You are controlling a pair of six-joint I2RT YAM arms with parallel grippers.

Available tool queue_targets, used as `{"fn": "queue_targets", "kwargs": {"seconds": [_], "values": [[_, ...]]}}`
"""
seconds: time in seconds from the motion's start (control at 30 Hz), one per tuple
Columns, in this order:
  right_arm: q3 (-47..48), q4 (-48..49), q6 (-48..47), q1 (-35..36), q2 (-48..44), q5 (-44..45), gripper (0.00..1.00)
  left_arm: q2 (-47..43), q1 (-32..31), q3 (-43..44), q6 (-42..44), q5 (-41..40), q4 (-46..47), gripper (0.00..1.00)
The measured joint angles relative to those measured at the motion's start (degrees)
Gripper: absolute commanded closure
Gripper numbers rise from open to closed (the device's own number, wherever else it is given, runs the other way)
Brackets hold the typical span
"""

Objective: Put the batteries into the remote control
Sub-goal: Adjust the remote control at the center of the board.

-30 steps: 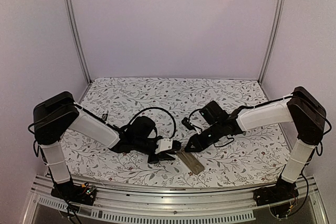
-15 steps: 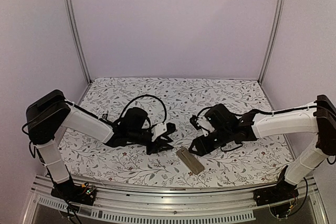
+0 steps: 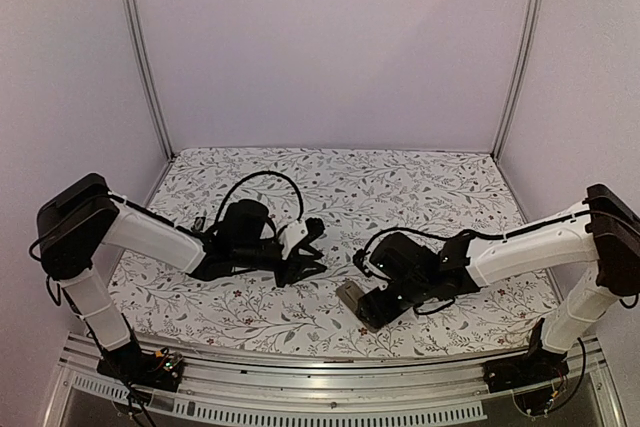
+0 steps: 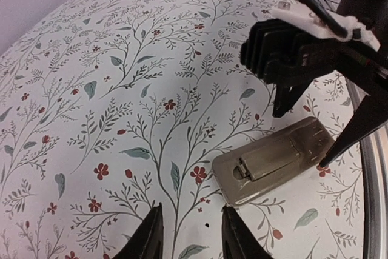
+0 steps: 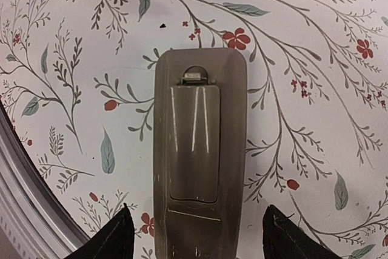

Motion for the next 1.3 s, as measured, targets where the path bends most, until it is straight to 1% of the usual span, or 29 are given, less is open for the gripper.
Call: {"fn": "queue_targets", "kwargs": {"seconds": [0.1, 0.17, 0.3, 0.47, 0.6, 0.73, 0.9, 1.07, 1.2, 1.3], "values": [[0.87, -0.20, -0.24, 0.50, 2.80, 0.66, 0.29, -0.20, 0.20, -0.94, -0.31, -0.22, 0.87, 0.67], [1.66, -0.87, -0.66, 0.90, 4.28, 0.94, 0.32, -0.59, 0.44, -1.84, -0.55, -0.48, 1.31, 0.67], [4.09, -2.60, -2.12, 1.55, 6.32, 1.38, 0.39, -1.84, 1.27, -3.23, -1.01, -1.11, 2.21, 0.67], [4.81, -2.86, -3.58, 1.97, 7.52, 1.95, 0.53, -2.80, 1.57, -3.76, -1.18, -1.20, 3.04, 0.67], [4.81, -2.64, -5.84, 1.95, 7.52, 2.21, 0.56, -2.80, 1.62, -3.93, -1.09, -1.16, 3.58, 0.67], [4.81, -2.38, -10.38, 1.95, 7.52, 2.69, 0.61, -2.97, 1.64, -4.20, -0.76, -1.20, 3.76, 0.67], [4.70, -1.36, -19.71, 1.92, 7.50, 1.62, 0.61, -5.49, 1.66, -6.49, -0.79, -0.81, 3.91, 0.68], [4.76, -0.26, -31.71, 1.22, 7.76, -3.61, 0.60, -9.07, 1.66, -10.47, -1.16, 0.46, 3.78, 0.68], [7.56, -1.29, -38.91, 0.42, 10.03, -6.99, 0.57, -11.87, 1.57, -14.14, -0.68, 0.66, 3.48, 0.67], [10.60, -2.32, -43.30, 0.24, 12.37, -8.57, 0.55, -13.00, 1.22, -16.13, -0.59, 1.44, 3.69, 0.64]]}}
